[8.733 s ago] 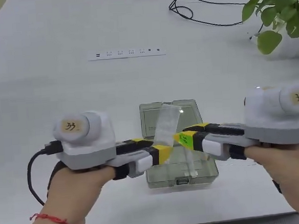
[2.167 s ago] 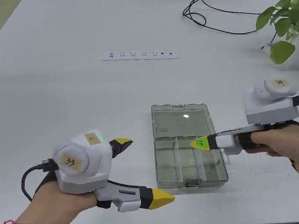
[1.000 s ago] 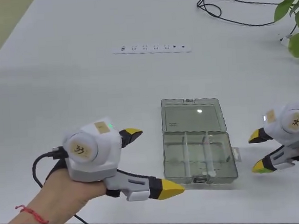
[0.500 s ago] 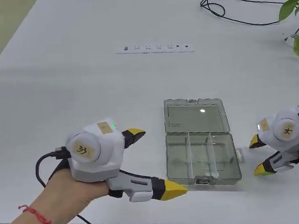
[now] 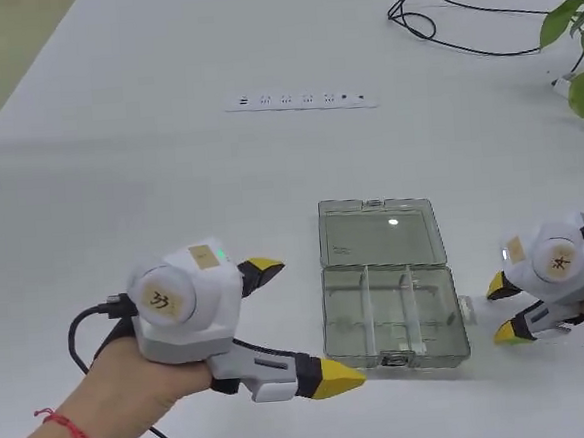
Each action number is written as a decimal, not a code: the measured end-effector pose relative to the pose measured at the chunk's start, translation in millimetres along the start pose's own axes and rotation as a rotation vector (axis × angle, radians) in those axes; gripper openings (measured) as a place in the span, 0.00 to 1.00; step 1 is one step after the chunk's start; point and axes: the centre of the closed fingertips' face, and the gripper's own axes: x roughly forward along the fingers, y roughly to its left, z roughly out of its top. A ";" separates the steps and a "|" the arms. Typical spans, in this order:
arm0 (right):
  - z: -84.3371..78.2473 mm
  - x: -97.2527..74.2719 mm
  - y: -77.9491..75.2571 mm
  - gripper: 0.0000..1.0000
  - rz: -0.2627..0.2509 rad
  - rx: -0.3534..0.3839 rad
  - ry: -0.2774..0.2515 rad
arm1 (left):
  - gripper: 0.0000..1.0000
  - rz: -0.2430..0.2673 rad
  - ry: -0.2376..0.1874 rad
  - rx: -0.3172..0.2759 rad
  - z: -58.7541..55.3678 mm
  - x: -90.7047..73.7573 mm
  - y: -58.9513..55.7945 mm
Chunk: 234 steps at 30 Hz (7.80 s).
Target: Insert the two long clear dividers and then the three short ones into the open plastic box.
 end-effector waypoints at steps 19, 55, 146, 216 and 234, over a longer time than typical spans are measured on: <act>9.2 -42.3 -4.3 0.33 -0.110 0.035 -0.062 | 0.98 -0.013 -0.013 0.007 10.5 4.1 -2.4; 137.9 -135.1 44.3 0.33 -0.261 -0.146 -0.211 | 0.46 -0.245 -0.167 -0.478 76.1 39.9 -49.3; 183.5 -155.0 99.6 0.03 0.247 -0.032 -0.423 | 0.00 -0.436 -0.263 0.053 66.4 18.4 -96.9; 210.3 -113.6 36.9 0.03 0.108 -0.018 -0.422 | 0.87 -0.114 -0.057 0.109 1.0 7.2 -16.4; 204.5 -63.1 13.4 0.03 0.102 0.031 -0.417 | 1.00 -0.109 -0.048 0.093 -10.1 5.6 -12.2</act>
